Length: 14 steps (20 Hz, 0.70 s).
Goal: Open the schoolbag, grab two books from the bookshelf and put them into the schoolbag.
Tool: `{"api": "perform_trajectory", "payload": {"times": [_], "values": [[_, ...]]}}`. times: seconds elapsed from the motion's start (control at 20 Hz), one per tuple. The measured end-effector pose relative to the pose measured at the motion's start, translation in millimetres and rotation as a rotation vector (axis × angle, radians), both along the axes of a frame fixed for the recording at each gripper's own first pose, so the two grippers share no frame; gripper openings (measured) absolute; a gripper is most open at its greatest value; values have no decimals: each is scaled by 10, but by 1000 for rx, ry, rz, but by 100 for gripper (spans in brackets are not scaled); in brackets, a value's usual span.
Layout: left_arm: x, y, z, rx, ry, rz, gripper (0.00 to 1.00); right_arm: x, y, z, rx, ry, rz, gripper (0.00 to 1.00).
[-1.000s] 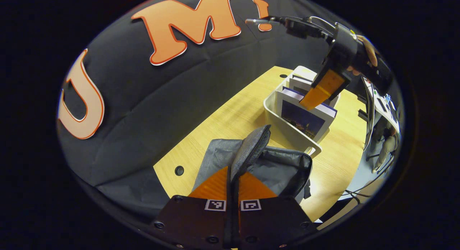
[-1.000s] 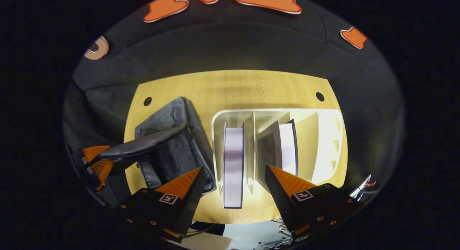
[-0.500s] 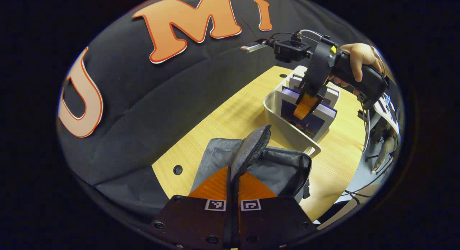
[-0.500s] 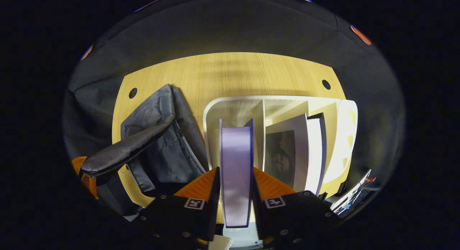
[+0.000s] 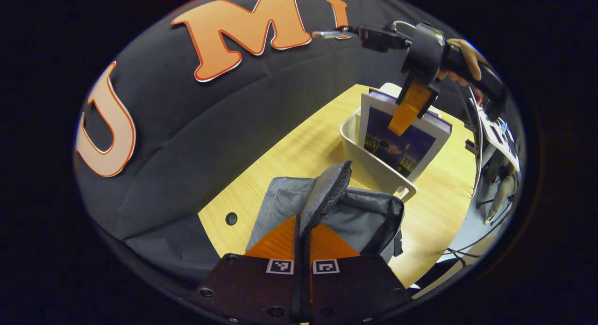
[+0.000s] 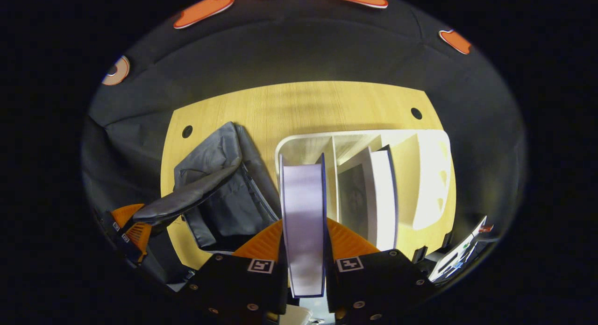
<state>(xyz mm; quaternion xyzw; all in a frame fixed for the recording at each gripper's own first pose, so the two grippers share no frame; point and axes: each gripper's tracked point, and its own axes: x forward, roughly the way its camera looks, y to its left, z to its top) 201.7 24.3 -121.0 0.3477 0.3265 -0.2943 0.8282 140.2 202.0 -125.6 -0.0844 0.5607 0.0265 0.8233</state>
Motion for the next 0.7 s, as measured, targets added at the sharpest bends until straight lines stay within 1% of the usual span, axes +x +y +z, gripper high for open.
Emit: {"api": "perform_trajectory", "payload": {"times": [0.25,0.35,0.4,0.5,0.6,0.7], "values": [[3,-33,-17,12,-5,-10,1,-326,-38,602,64,-102,8,33],[21,-25,-1,14,-10,-9,1,-478,-57,819,121,-152,-8,33],[13,-13,-9,18,-5,-11,1,-569,-51,894,167,-170,-16,33],[-9,-6,-3,19,-5,-24,1,-704,-55,991,266,-217,-67,33],[3,-5,9,27,-7,-25,1,-869,-116,981,372,-262,-105,33],[11,-3,21,35,-10,-25,1,-974,-77,891,533,-293,-180,32]]}}
